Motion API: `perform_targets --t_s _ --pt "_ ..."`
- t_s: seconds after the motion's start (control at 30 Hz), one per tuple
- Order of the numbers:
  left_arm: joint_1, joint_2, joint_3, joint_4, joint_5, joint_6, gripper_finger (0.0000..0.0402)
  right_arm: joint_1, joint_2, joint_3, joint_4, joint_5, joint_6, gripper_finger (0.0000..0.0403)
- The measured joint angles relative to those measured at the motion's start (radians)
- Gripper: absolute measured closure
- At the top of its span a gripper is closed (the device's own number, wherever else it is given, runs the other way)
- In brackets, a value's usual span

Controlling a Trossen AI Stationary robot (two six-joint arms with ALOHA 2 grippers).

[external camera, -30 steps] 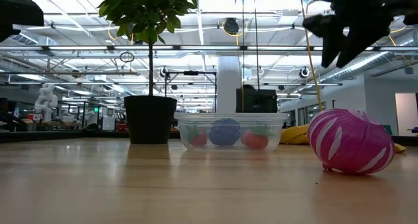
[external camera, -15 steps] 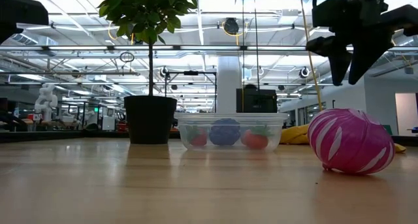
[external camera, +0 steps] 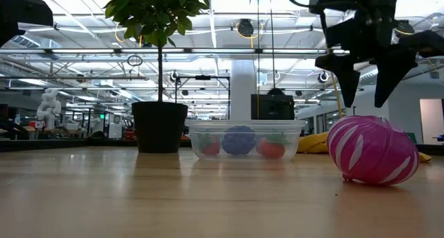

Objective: Pick and placing Produce into tupperware
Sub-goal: Put the dragon fruit into the bin

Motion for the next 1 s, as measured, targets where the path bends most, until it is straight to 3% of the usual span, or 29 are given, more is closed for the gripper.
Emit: perform_targets --t_s 0.6,1.0 --pt "0.0 0.0 0.0 -0.001 0.001 0.008 0.0141 -0.106 0.098 0.0 0.041 0.005 -0.106 0.0158" --pt "0.0 0.0 0.0 -0.006 0.001 0.018 0.0139 -0.091 0.035 0.0 0.03 0.005 0.007 0.016"
